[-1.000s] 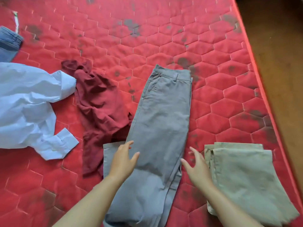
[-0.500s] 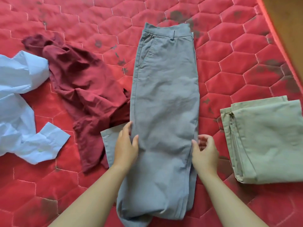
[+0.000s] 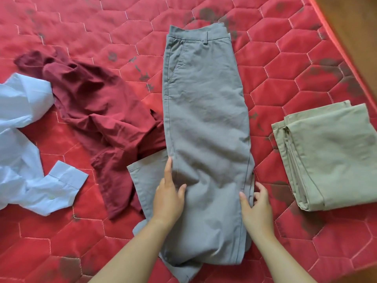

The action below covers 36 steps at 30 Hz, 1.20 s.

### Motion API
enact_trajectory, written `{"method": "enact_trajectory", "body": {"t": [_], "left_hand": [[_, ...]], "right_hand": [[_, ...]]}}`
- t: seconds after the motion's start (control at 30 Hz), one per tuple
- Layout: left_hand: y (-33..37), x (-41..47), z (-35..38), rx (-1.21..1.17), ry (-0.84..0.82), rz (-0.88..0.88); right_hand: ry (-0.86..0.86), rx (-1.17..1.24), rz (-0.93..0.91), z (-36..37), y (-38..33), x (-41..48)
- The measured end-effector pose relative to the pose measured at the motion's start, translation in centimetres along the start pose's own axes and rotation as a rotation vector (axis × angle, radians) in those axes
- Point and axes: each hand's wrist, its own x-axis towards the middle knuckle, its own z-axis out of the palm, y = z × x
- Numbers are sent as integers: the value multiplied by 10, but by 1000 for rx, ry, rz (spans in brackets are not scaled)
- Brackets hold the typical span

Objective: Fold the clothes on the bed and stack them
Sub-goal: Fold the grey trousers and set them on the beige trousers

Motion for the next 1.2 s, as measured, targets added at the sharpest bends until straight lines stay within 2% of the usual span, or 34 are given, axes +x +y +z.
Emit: {"method": "enact_trajectory", "body": {"t": [0.1,0.23,0.3,0.47,0.53,0.67,0.8,0.93,1.03,1.2], "left_hand": [[-3,-5,-3,-32,-21,29],[1,-26,-10,-89,-66,-50],[13,-39,-19,-165,-51,-7],[73,-50,-64,-197,125,320],[109,-53,-85,-193,161,393],[178,-68,-131,-209,155,415],[216,-77,-168,-76,71,444],[246,-76,-195,-3,238,491],[269,-88,-216,43,322,584],[294,-110,-223,-12,375,474]], "right_hand": [[29,38,7,-1,3,-10],[-72,4,11,-9,4,-25],[-74,11,-23,-21,-1,-31],[145,212,-265,-84,-46,-42],[186,235,-341,-116,-72,-44],[217,320,-460,-175,-125,-52],[231,302,-588,-222,-168,-50],[230,295,-790,-249,-203,-47],[236,385,-860,-274,-228,-54],[165,400,-922,-297,-240,-68]]}}
